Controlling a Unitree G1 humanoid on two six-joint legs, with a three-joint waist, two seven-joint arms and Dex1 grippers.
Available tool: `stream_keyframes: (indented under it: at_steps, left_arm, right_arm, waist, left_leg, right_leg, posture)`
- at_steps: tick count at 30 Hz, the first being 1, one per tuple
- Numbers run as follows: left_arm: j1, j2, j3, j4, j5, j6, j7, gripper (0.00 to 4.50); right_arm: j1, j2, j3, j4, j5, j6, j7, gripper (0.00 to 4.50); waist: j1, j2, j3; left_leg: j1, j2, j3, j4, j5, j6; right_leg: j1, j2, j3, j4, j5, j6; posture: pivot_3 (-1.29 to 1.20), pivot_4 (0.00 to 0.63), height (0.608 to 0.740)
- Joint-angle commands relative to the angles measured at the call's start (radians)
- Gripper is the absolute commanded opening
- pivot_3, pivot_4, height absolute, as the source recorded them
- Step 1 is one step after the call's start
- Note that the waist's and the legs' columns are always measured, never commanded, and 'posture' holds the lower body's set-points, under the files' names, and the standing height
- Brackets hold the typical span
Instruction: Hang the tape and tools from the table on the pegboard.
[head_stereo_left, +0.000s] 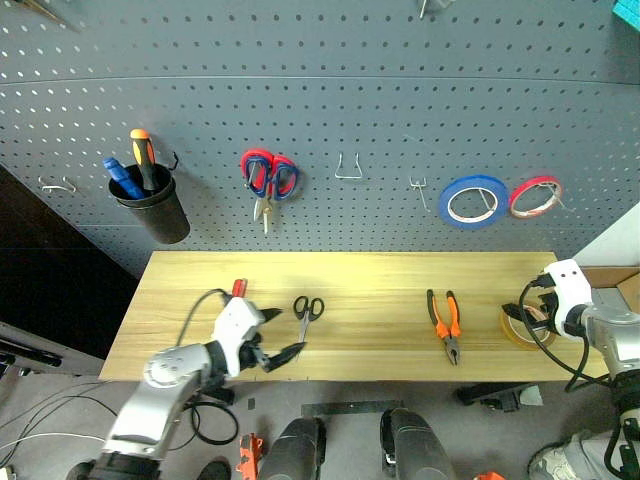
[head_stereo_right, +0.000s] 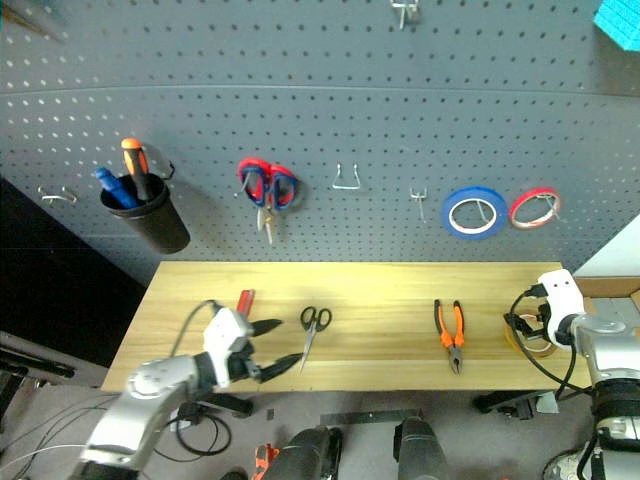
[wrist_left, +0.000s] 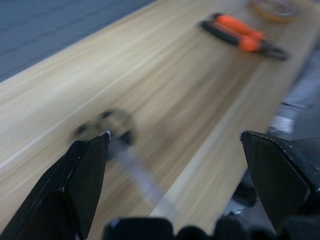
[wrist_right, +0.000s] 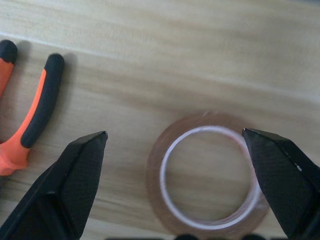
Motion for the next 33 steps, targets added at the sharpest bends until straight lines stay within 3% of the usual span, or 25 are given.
stream_keyframes:
  at_steps: [1, 7, 13, 23, 28, 33]
  left_arm:
    - [-0.053, -0.042, -0.058, 0.043, 0.047, -0.022, 0.024, 4.45]
    - [-0.136, -0.122, -0.18, 0.07, 0.1, -0.038, 0.009, 4.45]
    - [-0.178, -0.19, -0.197, 0.069, 0.091, -0.022, 0.038, 4.45]
    - [-0.221, -0.156, -0.178, 0.01, 0.079, 0.012, 0.006, 4.45]
    - [-0.262, -0.131, -0.144, 0.006, 0.058, 0.021, -0.014, 4.5]
    - [-0.293, -0.114, -0.133, 0.002, 0.03, 0.018, -0.051, 4.5]
  right_arm:
    - [-0.034, 0.018, -0.005, 0.014, -0.005, 0.032, -0.031, 4.5]
    - [-0.079, 0.059, -0.003, 0.1, -0.015, 0.034, -0.063, 4.5]
    - [-0.11, 0.112, -0.034, 0.17, -0.016, 0.01, -0.145, 4.5]
    - [-0.143, 0.176, -0.056, 0.312, -0.019, -0.027, -0.242, 4.5]
    - [-0.122, 0.185, -0.066, 0.299, -0.016, -0.03, -0.277, 3.32]
    - [-0.088, 0.18, -0.089, 0.254, -0.002, -0.009, -0.287, 1.55]
  waist:
    - [-0.003, 0.0, 0.0]
    - [-0.006, 0.0, 0.0]
    - [-0.008, 0.0, 0.0]
    - [-0.01, 0.0, 0.0]
    - [-0.011, -0.001, 0.0]
    - [-0.014, -0.001, 0.001]
  left_leg:
    - [0.0, 0.0, 0.0, 0.0, 0.0, 0.0]
    - [0.0, 0.001, 0.003, 0.0, 0.0, 0.001]
    - [0.001, 0.001, 0.005, 0.0, -0.001, 0.001]
    - [0.001, 0.001, 0.006, 0.0, -0.001, 0.002]
    - [0.002, 0.001, 0.007, 0.0, -0.001, 0.002]
    - [0.002, 0.001, 0.006, 0.0, -0.001, 0.002]
  right_leg:
    - [0.0, 0.0, 0.0, 0.0, 0.0, 0.0]
    - [0.0, 0.0, 0.001, 0.0, 0.0, 0.0]
    - [0.0, 0.0, 0.001, 0.0, 0.0, 0.0]
    - [0.0, 0.001, 0.002, 0.0, 0.001, 0.0]
    - [0.0, 0.001, 0.002, 0.0, 0.001, 0.001]
    - [0.0, 0.001, 0.002, 0.0, 0.001, 0.001]
  posture:
    - [-0.15, 0.214, 0.74]
    - [-0.15, 0.22, 0.74]
    - [-0.15, 0.222, 0.74]
    - [-0.12, 0.226, 0.74]
    - [-0.13, 0.238, 0.74]
    - [-0.15, 0.239, 0.74]
